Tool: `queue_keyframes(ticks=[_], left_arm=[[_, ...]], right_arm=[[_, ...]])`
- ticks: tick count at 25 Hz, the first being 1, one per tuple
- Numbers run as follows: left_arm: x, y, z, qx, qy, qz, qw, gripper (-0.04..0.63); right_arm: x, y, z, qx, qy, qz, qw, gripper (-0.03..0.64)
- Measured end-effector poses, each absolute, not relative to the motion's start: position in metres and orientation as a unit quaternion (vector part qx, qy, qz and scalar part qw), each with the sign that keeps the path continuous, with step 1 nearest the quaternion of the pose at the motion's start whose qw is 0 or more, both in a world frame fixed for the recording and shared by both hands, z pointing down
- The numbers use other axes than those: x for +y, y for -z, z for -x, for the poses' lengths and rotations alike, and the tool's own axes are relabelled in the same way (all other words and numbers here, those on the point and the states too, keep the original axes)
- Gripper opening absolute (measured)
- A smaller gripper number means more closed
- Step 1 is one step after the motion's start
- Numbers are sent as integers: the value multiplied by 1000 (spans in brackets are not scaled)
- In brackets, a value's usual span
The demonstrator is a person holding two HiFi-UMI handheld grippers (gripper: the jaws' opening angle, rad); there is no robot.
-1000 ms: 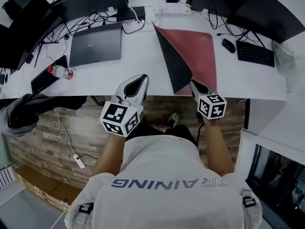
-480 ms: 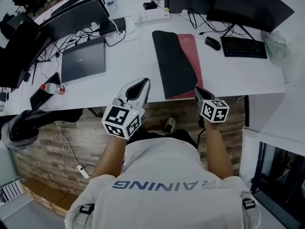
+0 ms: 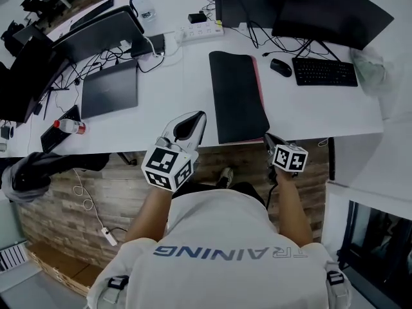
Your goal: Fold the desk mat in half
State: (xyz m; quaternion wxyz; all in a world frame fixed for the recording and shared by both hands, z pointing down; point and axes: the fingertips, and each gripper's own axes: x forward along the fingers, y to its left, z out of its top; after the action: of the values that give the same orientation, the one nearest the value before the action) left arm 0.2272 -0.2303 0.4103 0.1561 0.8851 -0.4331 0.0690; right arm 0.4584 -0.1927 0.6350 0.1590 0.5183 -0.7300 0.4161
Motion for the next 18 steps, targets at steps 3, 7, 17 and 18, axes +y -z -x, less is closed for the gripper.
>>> queue_keyframes(ticks=[3, 7, 17, 18], left_arm=[[-233, -410, -229, -435, -67, -884, 157, 3], [-235, -408, -225, -439, -61, -883, 155, 3], [-246, -371, -193, -450, -29, -884, 123, 3], [-247, -363, -186, -453, -22, -883, 116, 3]], right_arm=[[-192, -640, -461, -726, -408, -524, 179, 29], [-189, -654, -463, -711, -421, -520, 217, 40], [-239, -529, -459, -756, -265, -582, 137, 27], [-246, -503, -451, -769, -238, -582, 115, 13]])
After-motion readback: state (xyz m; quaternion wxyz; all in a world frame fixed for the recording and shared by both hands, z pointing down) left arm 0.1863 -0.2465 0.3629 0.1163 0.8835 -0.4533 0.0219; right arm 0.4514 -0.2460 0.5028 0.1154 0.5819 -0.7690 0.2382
